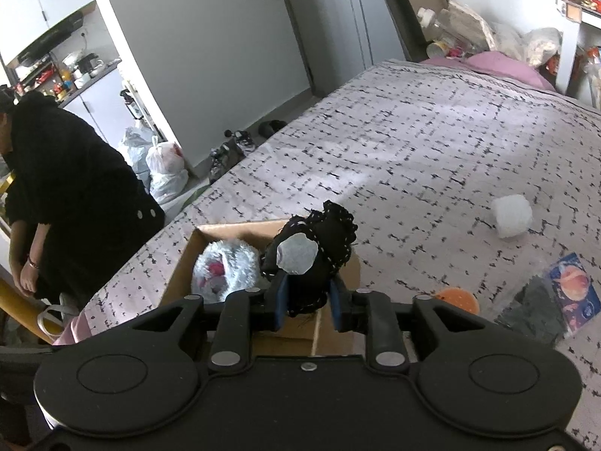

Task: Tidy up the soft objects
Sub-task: 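Open both grippers to drop both items into the box, then move both grippers toward the burger plush and black bag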

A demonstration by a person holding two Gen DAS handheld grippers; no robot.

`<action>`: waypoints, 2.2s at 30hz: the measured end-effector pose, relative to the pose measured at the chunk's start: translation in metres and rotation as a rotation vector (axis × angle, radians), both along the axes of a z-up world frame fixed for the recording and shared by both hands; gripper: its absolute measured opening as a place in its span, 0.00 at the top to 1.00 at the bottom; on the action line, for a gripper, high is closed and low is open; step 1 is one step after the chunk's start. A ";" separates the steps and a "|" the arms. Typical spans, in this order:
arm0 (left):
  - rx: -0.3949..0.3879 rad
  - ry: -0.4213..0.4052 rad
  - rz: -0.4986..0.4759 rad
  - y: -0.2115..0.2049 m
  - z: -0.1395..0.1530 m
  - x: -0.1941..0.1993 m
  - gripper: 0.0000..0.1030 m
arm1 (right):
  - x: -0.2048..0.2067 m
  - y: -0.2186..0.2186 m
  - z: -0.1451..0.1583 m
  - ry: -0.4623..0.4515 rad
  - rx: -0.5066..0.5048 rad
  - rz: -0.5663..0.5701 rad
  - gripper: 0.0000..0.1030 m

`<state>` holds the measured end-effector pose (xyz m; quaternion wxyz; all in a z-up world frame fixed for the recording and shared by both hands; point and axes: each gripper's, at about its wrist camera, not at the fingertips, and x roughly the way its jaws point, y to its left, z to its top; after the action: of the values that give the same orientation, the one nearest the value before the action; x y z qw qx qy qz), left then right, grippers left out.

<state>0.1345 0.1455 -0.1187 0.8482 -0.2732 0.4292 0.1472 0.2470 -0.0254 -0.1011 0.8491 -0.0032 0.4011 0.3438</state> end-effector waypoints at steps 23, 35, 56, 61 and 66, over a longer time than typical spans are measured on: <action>0.094 0.044 -0.020 -0.044 0.046 -0.001 0.23 | 0.022 -0.104 0.030 0.085 0.102 -0.205 0.20; 0.143 0.040 -0.081 -0.102 0.063 0.018 0.23 | 0.040 -0.172 0.032 0.099 0.127 -0.285 0.12; 0.183 0.017 -0.117 -0.167 0.065 0.061 0.23 | 0.054 -0.232 -0.009 0.336 0.311 -0.426 0.12; 0.175 0.015 -0.140 -0.175 0.055 0.074 0.23 | 0.060 -0.242 -0.023 0.408 0.360 -0.479 0.12; 0.164 0.005 -0.139 -0.177 0.046 0.085 0.24 | 0.065 -0.243 -0.033 0.438 0.358 -0.512 0.12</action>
<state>0.2192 -0.0317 -0.0732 0.8747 -0.1722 0.4359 0.1235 0.3123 -0.2681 -0.1342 0.7887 0.3192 0.4945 0.1777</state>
